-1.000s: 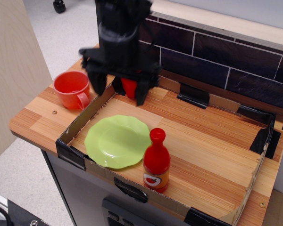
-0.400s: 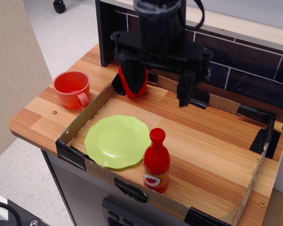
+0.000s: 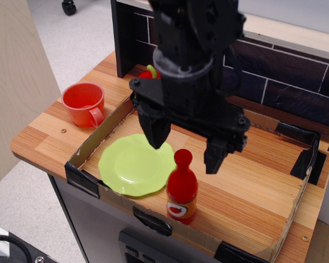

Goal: Topple hot sauce bottle

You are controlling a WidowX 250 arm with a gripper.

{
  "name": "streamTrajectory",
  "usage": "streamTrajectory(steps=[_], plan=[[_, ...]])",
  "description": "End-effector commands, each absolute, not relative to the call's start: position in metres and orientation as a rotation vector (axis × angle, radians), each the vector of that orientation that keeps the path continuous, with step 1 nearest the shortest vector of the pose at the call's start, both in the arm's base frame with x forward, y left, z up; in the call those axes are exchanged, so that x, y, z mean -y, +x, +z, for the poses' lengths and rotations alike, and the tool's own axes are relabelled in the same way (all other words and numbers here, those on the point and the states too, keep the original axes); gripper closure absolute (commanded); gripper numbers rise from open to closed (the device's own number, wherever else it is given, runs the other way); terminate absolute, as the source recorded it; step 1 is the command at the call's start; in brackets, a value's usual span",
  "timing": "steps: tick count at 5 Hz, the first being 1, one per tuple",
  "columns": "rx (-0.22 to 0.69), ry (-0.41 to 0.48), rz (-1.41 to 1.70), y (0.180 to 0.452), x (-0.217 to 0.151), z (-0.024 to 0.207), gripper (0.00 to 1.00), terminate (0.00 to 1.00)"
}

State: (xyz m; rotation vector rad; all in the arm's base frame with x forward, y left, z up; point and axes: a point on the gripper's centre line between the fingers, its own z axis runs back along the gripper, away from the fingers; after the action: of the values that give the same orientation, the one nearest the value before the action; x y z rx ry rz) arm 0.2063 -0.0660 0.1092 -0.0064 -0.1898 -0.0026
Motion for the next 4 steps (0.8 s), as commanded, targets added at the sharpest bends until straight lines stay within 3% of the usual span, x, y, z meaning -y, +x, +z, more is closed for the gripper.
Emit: streamTrajectory(steps=[1, 2, 3, 4], plan=[[0.203, 0.005, 0.034, 0.2069, 0.0644, 0.0991, 0.0, 0.0], [0.19, 0.004, 0.061, 0.2062, 0.0625, 0.0974, 0.0, 0.0], [0.165, -0.016, 0.087, 0.2085, 0.0638, 0.099, 1.0, 0.0], [0.129, -0.044, 0.136, 0.2153, 0.0654, 0.1003, 1.0, 0.0]])
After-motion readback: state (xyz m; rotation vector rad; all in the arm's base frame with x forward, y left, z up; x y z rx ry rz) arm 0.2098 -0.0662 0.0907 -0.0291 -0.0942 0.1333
